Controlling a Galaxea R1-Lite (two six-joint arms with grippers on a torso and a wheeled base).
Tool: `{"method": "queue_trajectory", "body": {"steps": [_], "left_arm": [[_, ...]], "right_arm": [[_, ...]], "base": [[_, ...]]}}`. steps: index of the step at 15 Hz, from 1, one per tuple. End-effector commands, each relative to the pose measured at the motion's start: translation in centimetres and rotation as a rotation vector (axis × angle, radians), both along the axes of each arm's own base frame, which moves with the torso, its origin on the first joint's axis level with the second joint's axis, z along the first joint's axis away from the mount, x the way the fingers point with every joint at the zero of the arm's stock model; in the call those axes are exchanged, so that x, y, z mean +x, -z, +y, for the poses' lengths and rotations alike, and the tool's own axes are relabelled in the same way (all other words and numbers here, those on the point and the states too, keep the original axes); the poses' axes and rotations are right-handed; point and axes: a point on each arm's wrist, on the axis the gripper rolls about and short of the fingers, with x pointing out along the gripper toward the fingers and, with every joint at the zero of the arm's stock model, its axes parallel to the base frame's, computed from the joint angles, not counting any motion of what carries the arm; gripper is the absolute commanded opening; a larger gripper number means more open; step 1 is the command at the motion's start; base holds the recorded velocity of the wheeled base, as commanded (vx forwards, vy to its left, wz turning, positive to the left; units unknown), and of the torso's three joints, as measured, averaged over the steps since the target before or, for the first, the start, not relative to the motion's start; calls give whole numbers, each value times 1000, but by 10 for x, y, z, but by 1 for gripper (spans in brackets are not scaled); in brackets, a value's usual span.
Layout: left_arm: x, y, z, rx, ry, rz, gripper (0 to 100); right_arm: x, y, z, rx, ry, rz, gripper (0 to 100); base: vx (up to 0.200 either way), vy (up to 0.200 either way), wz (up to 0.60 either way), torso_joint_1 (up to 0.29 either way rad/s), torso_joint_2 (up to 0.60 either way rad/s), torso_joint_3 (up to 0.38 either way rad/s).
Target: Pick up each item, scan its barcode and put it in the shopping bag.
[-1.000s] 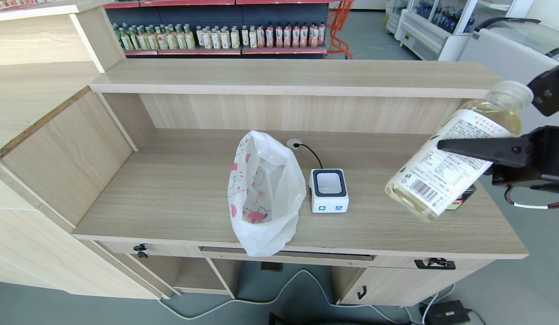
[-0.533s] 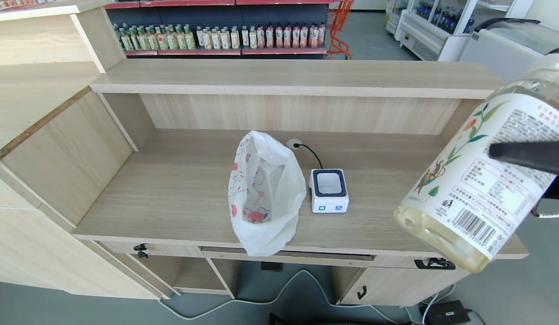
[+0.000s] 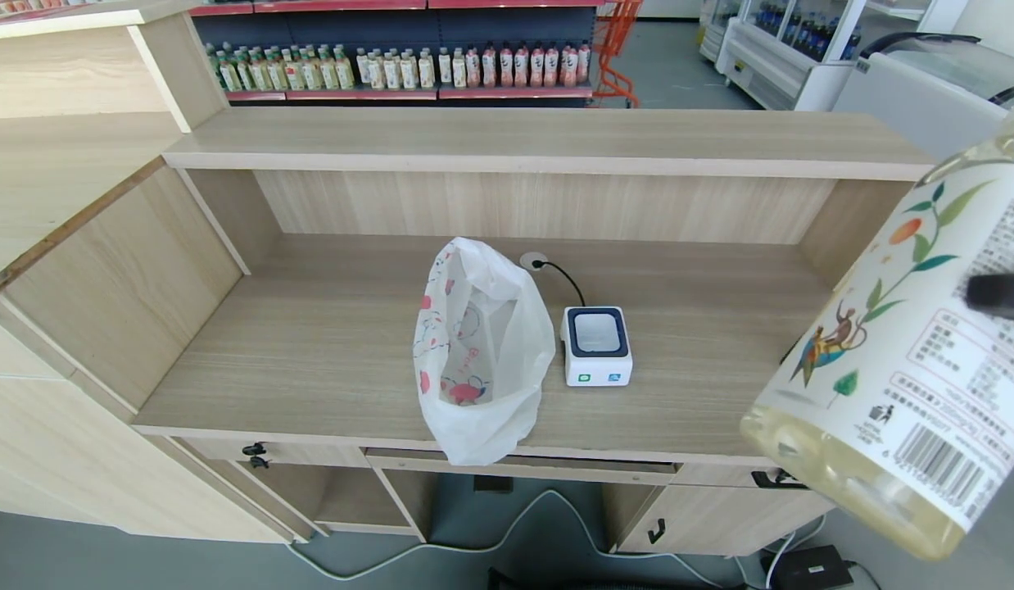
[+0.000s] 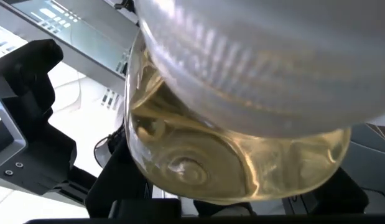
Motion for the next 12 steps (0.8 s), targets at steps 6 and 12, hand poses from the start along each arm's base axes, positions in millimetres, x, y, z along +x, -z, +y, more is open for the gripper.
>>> {"method": "queue_trajectory", "body": {"steps": [6, 12], "left_arm": [[0, 0, 0, 0, 0, -1, 100], [0, 0, 0, 0, 0, -1, 100]], "right_arm": [[0, 2, 1, -2, -6, 5, 0], [39, 16, -13, -70, 172, -186, 0]], "base": [[0, 0, 0, 0, 0, 0], [0, 0, 0, 0, 0, 0]]}}
